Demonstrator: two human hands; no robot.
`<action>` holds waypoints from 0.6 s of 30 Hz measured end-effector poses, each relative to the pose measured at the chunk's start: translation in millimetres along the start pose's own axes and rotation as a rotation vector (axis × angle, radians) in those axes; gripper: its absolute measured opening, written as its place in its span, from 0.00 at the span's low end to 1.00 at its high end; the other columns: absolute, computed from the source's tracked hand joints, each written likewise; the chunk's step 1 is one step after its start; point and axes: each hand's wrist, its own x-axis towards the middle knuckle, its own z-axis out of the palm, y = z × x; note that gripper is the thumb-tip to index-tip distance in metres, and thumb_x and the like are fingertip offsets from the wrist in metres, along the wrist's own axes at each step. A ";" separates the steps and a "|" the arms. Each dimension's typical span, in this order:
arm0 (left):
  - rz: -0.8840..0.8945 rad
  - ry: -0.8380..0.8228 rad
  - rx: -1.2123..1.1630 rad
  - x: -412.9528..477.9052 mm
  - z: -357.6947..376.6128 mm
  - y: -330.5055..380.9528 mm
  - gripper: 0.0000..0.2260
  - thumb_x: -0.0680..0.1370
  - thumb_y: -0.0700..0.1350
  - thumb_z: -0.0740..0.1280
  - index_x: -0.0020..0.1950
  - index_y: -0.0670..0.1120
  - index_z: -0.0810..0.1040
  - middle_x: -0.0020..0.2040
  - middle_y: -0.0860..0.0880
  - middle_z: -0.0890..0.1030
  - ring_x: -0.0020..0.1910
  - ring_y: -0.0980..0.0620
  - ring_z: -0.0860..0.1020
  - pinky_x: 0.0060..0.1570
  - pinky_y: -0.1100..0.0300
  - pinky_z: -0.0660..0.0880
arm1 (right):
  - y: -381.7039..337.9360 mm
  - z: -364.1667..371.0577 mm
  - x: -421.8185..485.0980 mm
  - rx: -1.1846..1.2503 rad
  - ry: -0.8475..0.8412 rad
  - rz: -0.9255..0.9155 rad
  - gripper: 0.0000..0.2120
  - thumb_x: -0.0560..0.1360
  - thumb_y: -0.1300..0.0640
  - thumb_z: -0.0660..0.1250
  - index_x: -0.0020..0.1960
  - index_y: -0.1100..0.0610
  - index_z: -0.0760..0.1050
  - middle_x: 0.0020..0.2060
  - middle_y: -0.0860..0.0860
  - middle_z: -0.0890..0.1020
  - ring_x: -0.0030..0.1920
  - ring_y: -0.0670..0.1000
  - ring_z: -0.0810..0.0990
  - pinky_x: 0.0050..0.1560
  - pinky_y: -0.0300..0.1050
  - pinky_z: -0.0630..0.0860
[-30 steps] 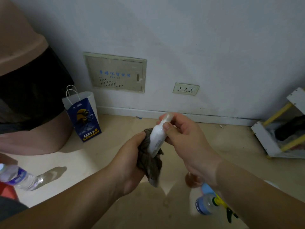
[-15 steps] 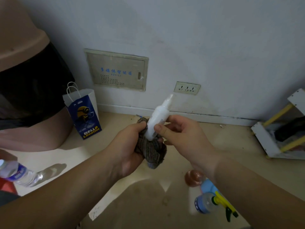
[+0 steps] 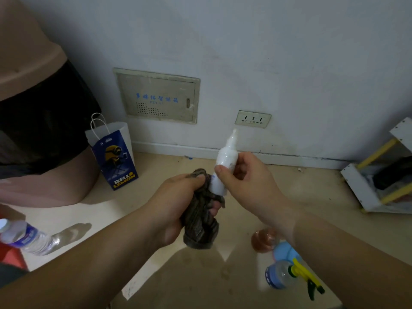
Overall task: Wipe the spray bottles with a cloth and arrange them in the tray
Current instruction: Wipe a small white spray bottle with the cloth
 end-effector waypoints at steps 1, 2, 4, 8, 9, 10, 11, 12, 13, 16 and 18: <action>0.059 0.034 0.054 0.2 -1.0 3.1 0.13 0.86 0.48 0.61 0.64 0.41 0.78 0.44 0.34 0.85 0.38 0.41 0.82 0.41 0.51 0.81 | 3.1 -4.9 2.8 -0.012 0.007 0.039 0.13 0.73 0.50 0.76 0.52 0.52 0.76 0.44 0.50 0.84 0.41 0.47 0.82 0.43 0.47 0.81; 0.118 0.077 0.108 -0.9 -1.3 6.8 0.13 0.86 0.50 0.61 0.63 0.44 0.78 0.44 0.36 0.86 0.39 0.38 0.84 0.42 0.50 0.83 | 6.0 -10.4 4.4 -0.040 0.002 0.063 0.14 0.72 0.50 0.77 0.51 0.52 0.75 0.43 0.51 0.83 0.40 0.48 0.81 0.42 0.50 0.81; 0.187 0.158 0.174 -4.6 -1.6 13.7 0.14 0.86 0.56 0.60 0.57 0.50 0.80 0.43 0.40 0.87 0.45 0.36 0.86 0.49 0.44 0.84 | 10.0 -19.5 3.2 -0.110 -0.037 0.070 0.16 0.70 0.48 0.78 0.48 0.53 0.74 0.42 0.53 0.82 0.36 0.48 0.78 0.39 0.49 0.79; 0.258 0.215 0.138 -5.2 -0.5 2.4 0.17 0.85 0.62 0.55 0.54 0.58 0.81 0.49 0.45 0.87 0.52 0.45 0.85 0.60 0.44 0.80 | 4.8 -18.0 -7.4 -0.178 -0.089 0.045 0.18 0.68 0.45 0.80 0.47 0.52 0.74 0.41 0.52 0.82 0.38 0.53 0.80 0.37 0.49 0.79; 0.280 0.155 0.148 -3.7 2.1 -5.7 0.15 0.85 0.62 0.56 0.58 0.60 0.80 0.53 0.49 0.87 0.56 0.48 0.84 0.63 0.44 0.79 | 2.3 -14.4 -11.1 -0.172 -0.108 0.026 0.18 0.68 0.47 0.80 0.47 0.52 0.74 0.40 0.52 0.82 0.37 0.54 0.80 0.36 0.51 0.79; 0.282 0.079 0.169 -3.5 5.7 -14.1 0.12 0.83 0.62 0.60 0.62 0.62 0.78 0.56 0.53 0.86 0.58 0.52 0.84 0.65 0.44 0.78 | 0.6 -9.6 -14.8 -0.165 -0.126 0.003 0.16 0.67 0.50 0.79 0.45 0.52 0.73 0.37 0.51 0.82 0.35 0.53 0.80 0.35 0.52 0.78; 0.274 0.012 0.189 -3.2 8.4 -21.5 0.13 0.82 0.60 0.65 0.66 0.63 0.74 0.56 0.55 0.85 0.59 0.54 0.83 0.65 0.46 0.78 | -0.4 -4.8 -18.2 -0.191 -0.146 -0.022 0.15 0.67 0.53 0.78 0.44 0.51 0.72 0.35 0.50 0.81 0.34 0.52 0.79 0.34 0.53 0.77; 0.265 -0.029 0.183 -2.0 9.6 -27.7 0.19 0.81 0.55 0.70 0.70 0.62 0.70 0.56 0.57 0.85 0.58 0.56 0.84 0.64 0.47 0.79 | -1.5 -0.4 -21.1 -0.261 -0.159 -0.053 0.15 0.66 0.55 0.76 0.44 0.51 0.70 0.35 0.49 0.80 0.34 0.52 0.79 0.33 0.52 0.76; 0.247 -0.046 0.140 1.0 9.1 -32.0 0.23 0.80 0.51 0.72 0.72 0.60 0.68 0.56 0.56 0.85 0.58 0.56 0.84 0.63 0.49 0.80 | -3.6 2.9 -23.3 -0.365 -0.167 -0.095 0.15 0.66 0.54 0.73 0.44 0.50 0.67 0.35 0.48 0.79 0.35 0.51 0.78 0.32 0.50 0.74; 0.161 -0.078 0.000 2.5 6.4 -26.7 0.17 0.82 0.47 0.69 0.71 0.52 0.72 0.58 0.49 0.86 0.58 0.50 0.85 0.60 0.51 0.80 | -8.5 5.8 -27.0 -0.502 -0.161 -0.193 0.16 0.71 0.46 0.72 0.44 0.46 0.64 0.36 0.45 0.77 0.36 0.44 0.76 0.32 0.40 0.67; 0.111 -0.096 -0.064 3.4 4.8 -17.8 0.13 0.83 0.49 0.66 0.67 0.47 0.77 0.58 0.41 0.86 0.57 0.43 0.85 0.55 0.47 0.84 | -8.4 4.5 -28.4 -0.343 -0.200 -0.136 0.16 0.71 0.46 0.74 0.45 0.47 0.66 0.37 0.45 0.79 0.35 0.43 0.77 0.32 0.38 0.72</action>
